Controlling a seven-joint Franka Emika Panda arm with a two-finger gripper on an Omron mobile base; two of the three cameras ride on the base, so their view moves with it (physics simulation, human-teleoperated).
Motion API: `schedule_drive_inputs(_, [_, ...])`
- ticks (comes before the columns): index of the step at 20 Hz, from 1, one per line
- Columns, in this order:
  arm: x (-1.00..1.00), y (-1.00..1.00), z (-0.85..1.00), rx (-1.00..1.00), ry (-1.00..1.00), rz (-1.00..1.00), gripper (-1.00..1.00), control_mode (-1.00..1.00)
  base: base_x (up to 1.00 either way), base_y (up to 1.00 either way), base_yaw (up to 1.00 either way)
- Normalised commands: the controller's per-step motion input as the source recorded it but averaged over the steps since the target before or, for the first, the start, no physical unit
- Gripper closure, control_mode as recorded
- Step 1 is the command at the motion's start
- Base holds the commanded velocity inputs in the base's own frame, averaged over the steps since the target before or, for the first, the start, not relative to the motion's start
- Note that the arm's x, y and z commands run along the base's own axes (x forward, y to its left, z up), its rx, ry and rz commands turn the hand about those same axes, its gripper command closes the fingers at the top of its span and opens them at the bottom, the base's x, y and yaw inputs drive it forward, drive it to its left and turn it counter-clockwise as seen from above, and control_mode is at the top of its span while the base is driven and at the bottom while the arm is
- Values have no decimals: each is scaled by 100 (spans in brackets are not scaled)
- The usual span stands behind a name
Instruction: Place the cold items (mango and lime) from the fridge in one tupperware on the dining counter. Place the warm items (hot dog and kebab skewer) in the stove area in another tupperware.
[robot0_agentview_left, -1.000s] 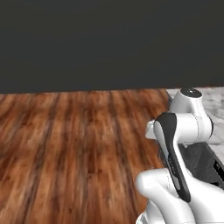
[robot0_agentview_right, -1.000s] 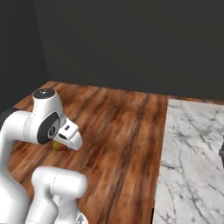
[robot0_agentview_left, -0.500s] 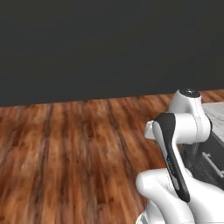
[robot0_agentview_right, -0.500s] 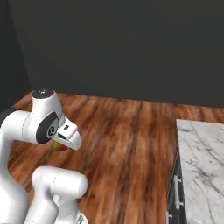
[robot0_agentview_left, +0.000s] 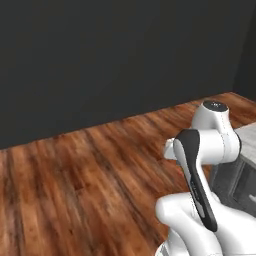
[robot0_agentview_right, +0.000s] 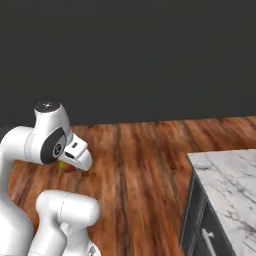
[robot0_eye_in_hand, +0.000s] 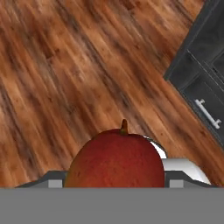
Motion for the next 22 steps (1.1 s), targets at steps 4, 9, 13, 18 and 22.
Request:
schedule_drive_inputs(4, [0,0,0,0,0,0,100,100,93,63,-70])
schedule_drive_inputs(9, [0,0,0,0,0,0,100,100,80,67,-68])
schedule_drive_inputs(13, [0,0,0,0,0,0,100,100,72,62,-70])
schedule_drive_inputs(18, [0,0,0,0,0,0,100,100,82,71,-66])
schedule_drive_inputs(22, [0,0,0,0,0,0,100,100,88,74,-64])
